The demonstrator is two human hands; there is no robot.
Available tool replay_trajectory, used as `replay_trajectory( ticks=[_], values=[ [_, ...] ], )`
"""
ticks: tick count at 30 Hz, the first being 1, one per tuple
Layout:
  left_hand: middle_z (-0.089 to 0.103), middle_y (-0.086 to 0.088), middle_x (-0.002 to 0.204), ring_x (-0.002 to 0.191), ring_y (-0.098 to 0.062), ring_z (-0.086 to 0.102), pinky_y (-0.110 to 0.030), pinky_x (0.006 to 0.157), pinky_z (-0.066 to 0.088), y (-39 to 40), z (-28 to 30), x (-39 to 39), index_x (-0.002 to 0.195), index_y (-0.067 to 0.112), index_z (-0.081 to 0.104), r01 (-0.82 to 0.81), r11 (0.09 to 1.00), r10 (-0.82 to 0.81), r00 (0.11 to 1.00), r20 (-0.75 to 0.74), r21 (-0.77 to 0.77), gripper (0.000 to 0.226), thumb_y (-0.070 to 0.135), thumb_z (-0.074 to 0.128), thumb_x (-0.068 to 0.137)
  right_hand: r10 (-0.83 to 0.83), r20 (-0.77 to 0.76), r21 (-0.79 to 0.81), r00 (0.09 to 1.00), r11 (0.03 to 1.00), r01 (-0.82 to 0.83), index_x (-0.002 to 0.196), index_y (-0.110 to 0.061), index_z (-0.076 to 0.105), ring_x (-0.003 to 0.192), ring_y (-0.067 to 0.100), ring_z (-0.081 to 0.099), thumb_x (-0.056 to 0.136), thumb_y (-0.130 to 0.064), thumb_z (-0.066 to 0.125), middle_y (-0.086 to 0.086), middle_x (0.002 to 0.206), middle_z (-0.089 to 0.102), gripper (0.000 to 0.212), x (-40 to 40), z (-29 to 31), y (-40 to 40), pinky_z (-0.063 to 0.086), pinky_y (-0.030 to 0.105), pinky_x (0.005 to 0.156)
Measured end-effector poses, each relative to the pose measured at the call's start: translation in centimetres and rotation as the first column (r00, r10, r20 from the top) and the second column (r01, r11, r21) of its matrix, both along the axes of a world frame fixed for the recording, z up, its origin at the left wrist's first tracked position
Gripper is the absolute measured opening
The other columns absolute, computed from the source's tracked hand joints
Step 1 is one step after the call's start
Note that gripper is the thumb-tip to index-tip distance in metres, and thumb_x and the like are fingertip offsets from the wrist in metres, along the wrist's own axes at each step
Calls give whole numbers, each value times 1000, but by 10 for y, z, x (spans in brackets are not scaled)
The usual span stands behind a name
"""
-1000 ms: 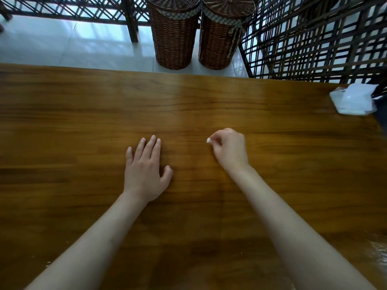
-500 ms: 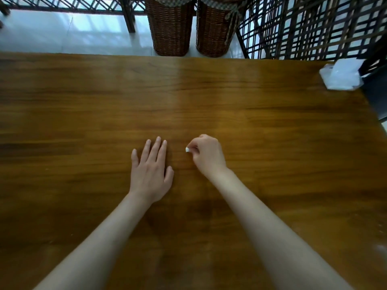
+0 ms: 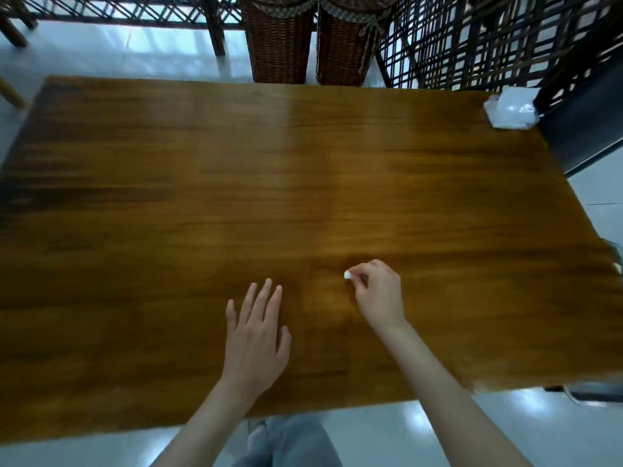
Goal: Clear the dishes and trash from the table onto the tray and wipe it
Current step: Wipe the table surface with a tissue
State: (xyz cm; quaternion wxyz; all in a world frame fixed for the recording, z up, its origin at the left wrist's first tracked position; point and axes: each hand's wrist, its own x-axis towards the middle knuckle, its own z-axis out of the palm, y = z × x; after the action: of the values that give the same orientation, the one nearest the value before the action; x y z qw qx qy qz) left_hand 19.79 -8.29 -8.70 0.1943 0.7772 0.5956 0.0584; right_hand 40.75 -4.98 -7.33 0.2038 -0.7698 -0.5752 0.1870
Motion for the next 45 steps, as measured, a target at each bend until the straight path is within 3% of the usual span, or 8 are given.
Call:
replay_trajectory(
  ticks=[3,9,12,20,25,33,40,45],
  values=[
    [32,-4,151,142,-23,20,-51,112,7,-25,14,-12,143,17,36,-11,1000,12,1000,-24,24,58,31,46,87,11,-33,24,999,1000,-10,96,-8,72,86,15,59,88,-8,60,4,89,66,15,-16,14,-29,50,26,76],
    [39,-5,147,140,-26,27,-52,111,6,-66,55,-31,139,17,44,-63,994,64,998,-5,93,55,26,58,86,9,-70,130,998,992,0,93,-10,73,83,11,59,86,-7,64,0,86,66,12,-46,51,-82,48,18,73],
    [38,-5,147,140,-25,26,-51,111,3,-86,73,-40,137,18,46,-65,992,67,998,-12,112,52,26,56,87,8,-74,140,997,990,3,91,-12,73,81,11,59,84,-7,65,-2,84,65,11,-54,63,-108,51,23,72],
    [51,-8,137,132,-30,41,-60,107,16,-139,113,-59,125,16,59,-205,961,196,978,67,185,46,24,61,79,12,-122,175,992,984,10,86,-14,74,76,9,59,83,-8,67,-3,80,64,9,-70,101,-156,53,27,70],
    [51,-6,137,131,-28,41,-57,107,17,-153,137,-51,126,17,58,-244,949,226,968,110,200,50,20,69,77,54,-133,211,990,977,-25,87,-12,74,77,12,61,83,-6,67,0,81,66,10,-61,132,-169,54,29,71],
    [49,-5,138,133,-27,39,-54,109,15,-182,161,6,128,17,56,-239,936,211,969,131,258,54,19,72,76,78,-113,278,991,960,-43,90,-11,74,73,5,58,83,-8,68,-1,82,67,10,2,158,-210,50,15,66],
    [50,-9,137,131,-31,40,-60,106,21,-226,170,99,127,14,55,-211,929,180,976,126,305,53,18,71,76,98,-118,272,988,960,-63,88,-11,73,74,8,58,84,-5,65,0,80,65,11,107,168,-270,50,23,67],
    [46,-7,141,135,-28,34,-57,109,16,-255,176,182,131,16,52,-245,923,220,969,117,297,52,22,67,82,92,-90,273,992,960,-64,88,-11,74,73,8,57,83,-6,66,-1,79,65,10,191,174,-306,47,15,65]
  ],
)
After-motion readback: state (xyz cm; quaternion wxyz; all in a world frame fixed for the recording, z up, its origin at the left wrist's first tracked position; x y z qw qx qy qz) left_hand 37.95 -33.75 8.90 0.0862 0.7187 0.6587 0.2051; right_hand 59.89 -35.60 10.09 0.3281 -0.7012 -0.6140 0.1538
